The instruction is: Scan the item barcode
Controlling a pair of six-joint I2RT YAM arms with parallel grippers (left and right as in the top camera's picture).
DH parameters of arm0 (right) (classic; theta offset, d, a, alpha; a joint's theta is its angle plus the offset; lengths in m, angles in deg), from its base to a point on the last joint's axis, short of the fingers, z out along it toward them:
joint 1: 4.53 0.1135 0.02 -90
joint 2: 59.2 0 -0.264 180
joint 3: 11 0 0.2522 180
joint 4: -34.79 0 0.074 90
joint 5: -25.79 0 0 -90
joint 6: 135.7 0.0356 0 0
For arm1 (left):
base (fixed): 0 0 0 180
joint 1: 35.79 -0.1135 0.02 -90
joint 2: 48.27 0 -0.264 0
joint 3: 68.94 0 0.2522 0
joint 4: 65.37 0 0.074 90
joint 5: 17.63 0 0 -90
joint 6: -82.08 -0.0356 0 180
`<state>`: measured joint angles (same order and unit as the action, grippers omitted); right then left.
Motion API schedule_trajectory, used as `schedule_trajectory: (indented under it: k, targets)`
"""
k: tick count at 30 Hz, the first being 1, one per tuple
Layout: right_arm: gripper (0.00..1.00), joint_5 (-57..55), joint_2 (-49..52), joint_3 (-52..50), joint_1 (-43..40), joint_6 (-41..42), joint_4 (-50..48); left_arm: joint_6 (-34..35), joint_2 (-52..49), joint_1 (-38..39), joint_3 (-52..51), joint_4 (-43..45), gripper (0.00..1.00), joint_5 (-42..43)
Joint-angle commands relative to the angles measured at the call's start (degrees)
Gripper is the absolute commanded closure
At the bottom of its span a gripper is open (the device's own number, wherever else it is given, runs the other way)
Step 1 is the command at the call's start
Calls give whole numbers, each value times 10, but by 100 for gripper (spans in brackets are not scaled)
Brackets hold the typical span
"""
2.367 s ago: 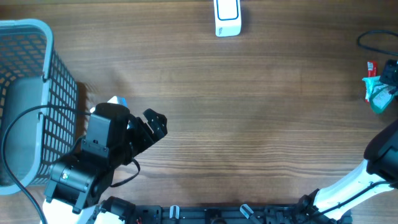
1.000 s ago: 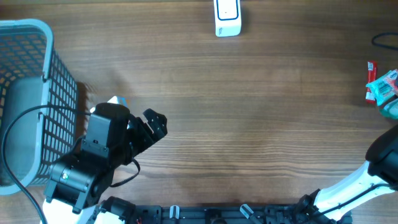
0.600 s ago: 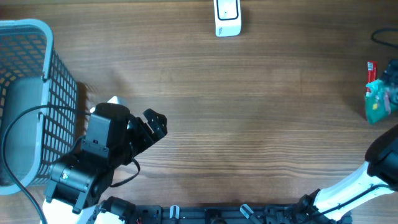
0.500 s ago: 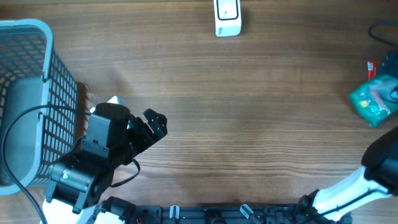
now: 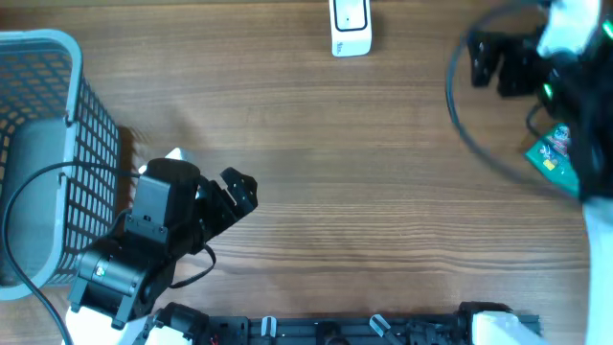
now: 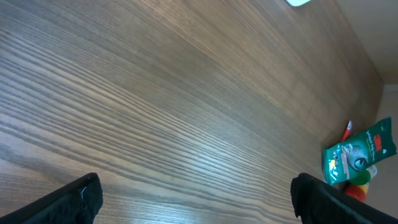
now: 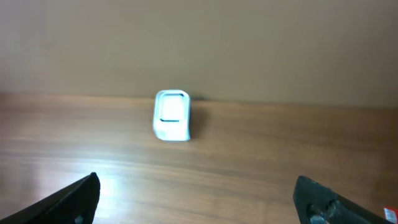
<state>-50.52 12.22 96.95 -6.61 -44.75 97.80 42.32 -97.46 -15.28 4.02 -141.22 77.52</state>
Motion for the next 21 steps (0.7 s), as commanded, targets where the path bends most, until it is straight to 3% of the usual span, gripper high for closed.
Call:
schedule_trajectory:
  k: [1, 10, 17, 21]
  targets:
    - [0, 10, -95, 6, 3, 73, 60, -7, 0, -2, 0, 1, 0, -10]
    - [0, -5, -180, 6, 3, 65, 204, -7, 0, -2, 0, 1, 0, -10]
    - [0, -11, -176, -3, 7, 117, 238, -7, 0, -2, 0, 1, 0, -10]
    - [0, -20, -207, -72, 9, 116, 186, -7, 0, -2, 0, 1, 0, -10]
